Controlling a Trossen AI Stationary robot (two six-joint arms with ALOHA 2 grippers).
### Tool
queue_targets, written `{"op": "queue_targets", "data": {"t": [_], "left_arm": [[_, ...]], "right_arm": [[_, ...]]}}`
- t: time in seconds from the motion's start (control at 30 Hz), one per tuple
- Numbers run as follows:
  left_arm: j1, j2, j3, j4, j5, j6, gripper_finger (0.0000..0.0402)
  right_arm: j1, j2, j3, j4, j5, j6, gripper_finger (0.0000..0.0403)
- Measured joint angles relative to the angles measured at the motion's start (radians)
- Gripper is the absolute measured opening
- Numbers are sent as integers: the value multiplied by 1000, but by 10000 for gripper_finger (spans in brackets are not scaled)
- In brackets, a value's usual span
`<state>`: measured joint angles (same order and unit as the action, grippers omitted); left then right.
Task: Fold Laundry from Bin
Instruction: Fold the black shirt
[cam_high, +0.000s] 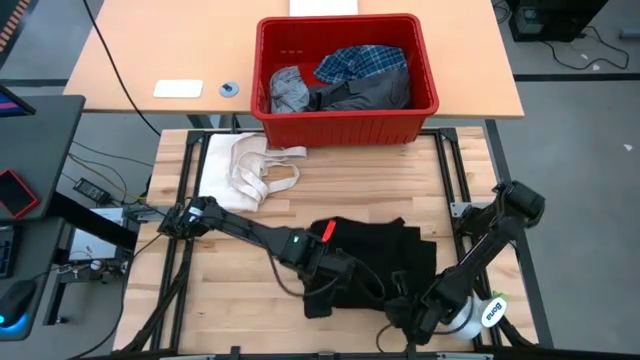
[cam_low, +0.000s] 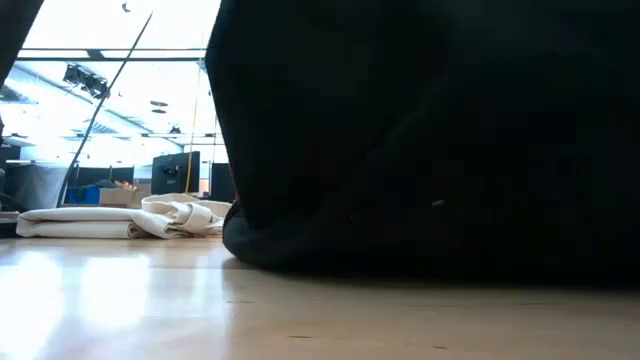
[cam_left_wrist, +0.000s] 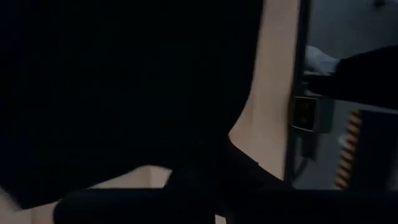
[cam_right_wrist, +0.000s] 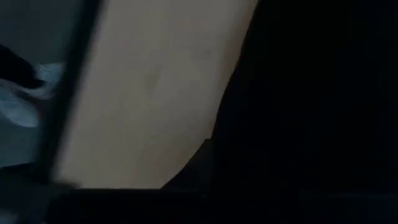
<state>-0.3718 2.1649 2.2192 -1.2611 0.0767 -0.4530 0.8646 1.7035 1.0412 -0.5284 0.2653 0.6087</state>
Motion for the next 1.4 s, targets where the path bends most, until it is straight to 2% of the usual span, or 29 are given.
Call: {"op": "queue_targets", "data": {"t": [0.17,0.4,0.53,0.7,0.83,1.03,1.4], "left_arm": [[-9,-1,0,30,-49,-57,48],[-60,-7,0,111,-54,-138,169],[-86,-5,0,157,-54,-158,241],[-97,-4,0,220,-57,-305,303],[-120,-3,0,250,-136,-394,325],[-160,50,-1,262,-297,-434,330],[-198,140,1,346,-326,-543,330]], "right_arm": [[-17,-76,0,-17,-63,15,13],[-76,-86,0,-18,-203,70,13],[-96,-86,0,-17,-211,90,13],[-130,-86,0,-16,-239,169,13],[-156,-86,0,-5,-271,229,13],[-185,-86,0,16,-277,313,13],[-219,-86,0,67,-288,413,13]]}}
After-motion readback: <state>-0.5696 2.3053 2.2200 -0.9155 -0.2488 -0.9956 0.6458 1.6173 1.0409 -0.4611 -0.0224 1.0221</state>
